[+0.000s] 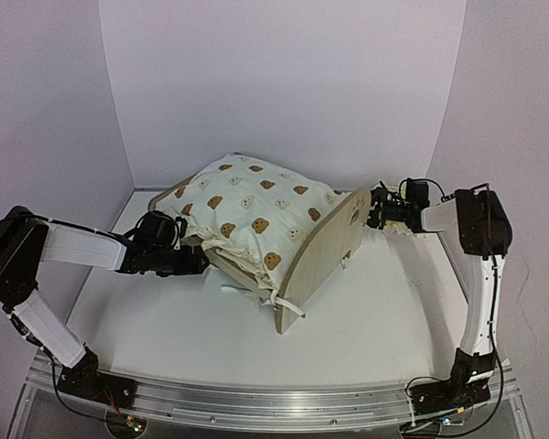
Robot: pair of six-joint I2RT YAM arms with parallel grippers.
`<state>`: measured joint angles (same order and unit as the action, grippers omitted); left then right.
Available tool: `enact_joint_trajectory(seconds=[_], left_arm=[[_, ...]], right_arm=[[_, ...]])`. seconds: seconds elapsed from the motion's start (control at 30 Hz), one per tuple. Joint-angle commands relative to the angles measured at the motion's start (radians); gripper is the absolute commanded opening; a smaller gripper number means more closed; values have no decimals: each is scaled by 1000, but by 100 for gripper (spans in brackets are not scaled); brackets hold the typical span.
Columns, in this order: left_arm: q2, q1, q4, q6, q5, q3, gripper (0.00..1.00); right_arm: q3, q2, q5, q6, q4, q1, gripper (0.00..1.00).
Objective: Set up the pet bed
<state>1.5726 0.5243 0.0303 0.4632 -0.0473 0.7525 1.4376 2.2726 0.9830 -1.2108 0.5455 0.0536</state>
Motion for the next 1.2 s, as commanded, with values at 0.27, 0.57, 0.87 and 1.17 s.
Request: enact_joint_trajectory(seconds=[0.27, 0.57, 0.87, 1.17], left_arm=[[189, -57, 25, -129, 5, 301, 85], [289, -108, -48, -253, -49, 451, 86], [245, -211, -149, -317, 36, 456, 87], [176, -247, -204, -281, 125, 443, 94]], right_arm=[[-733, -544, -144, 116, 106, 278, 51], [-857, -669, -482, 159, 35, 678, 50], [-745, -708, -655, 342, -292, 771, 50], [-614, -904, -908, 581, -719, 698, 65]])
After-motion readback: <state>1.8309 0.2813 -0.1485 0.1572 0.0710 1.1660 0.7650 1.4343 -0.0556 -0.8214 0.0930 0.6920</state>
